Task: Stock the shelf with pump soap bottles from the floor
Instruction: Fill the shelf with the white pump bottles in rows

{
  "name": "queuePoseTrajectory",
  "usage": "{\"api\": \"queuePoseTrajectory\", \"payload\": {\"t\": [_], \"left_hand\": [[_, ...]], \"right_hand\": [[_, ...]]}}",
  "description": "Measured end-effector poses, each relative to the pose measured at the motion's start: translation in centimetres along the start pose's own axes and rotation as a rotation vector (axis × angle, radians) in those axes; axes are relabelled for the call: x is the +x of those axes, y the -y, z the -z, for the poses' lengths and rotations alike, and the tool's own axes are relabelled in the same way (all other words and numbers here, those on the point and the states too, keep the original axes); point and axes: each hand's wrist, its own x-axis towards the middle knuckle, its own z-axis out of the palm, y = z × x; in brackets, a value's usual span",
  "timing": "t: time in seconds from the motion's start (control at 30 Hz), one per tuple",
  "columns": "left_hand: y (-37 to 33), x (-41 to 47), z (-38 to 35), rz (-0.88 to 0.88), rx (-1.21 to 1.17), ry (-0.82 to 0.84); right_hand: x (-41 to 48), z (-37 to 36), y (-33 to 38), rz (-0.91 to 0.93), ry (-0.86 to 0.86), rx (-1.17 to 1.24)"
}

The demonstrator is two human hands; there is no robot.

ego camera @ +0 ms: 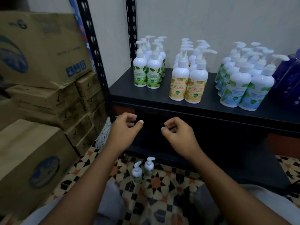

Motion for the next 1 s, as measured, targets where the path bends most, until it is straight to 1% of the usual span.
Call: {"api": "queuePoseTrajectory", "payload": {"t": [0.13,0.23,0.4,0.5,0.57,0.63,0.7,0.73,0.8,0.83,0.87,0.93,0.97,1.0], "left_hand": [[4.3,-0.6,0.9,0.116,0.038,0.036],[8.6,-1.0,0.2,0.205,0.102,0.114],[16.6,-2.6,-2.7,0.379,0.233,0.315],[21.9,-3.7,-5.1,0.508,0.21,0.376],[24.8,-4.1,-7.0,0.577,0.177,0.402],[27.4,-3.9,-8.8,0.614,0.16,0.401],[29.2,-3.5,-10.4,0.591,0.12,0.39],[30.1,-3.2,-11.1,0.562,0.108,0.38],[31.4,-2.5,-12.5,0.485,0.109,0.359],[32.2,-2.1,-13.1,0.464,0.125,0.341],[33.3,-1.7,-13.9,0.453,0.125,0.343],[37.2,-1.1,-15.9,0.389,0.141,0.368],[37.8,-0.9,-16.3,0.366,0.162,0.373],[36.8,-0.6,-16.2,0.347,0.16,0.38]], "right_hand": [[-0.5,-4.2,-2.7,-0.076,0.175,-0.054],[-1.3,-6.9,-5.7,-0.183,0.298,-0.104],[-3.7,-11.5,-12.6,-0.421,0.388,-0.157],[-5.1,-14.4,-17.3,-0.537,0.44,-0.178],[-5.0,-15.9,-19.5,-0.55,0.502,-0.215],[-3.9,-17.5,-21.4,-0.509,0.532,-0.274],[-2.4,-19.4,-24.1,-0.463,0.396,-0.29],[-2.0,-20.4,-25.8,-0.424,0.386,-0.274],[-0.9,-22.5,-30.4,-0.55,0.459,-0.206],[-0.4,-23.2,-31.6,-0.579,0.493,-0.171],[0.2,-23.9,-31.8,-0.587,0.469,-0.121],[1.3,-24.6,-30.7,-0.587,0.428,-0.105],[1.7,-24.9,-30.2,-0.606,0.413,-0.103],[2.1,-25.1,-30.3,-0.618,0.397,-0.112]]}}
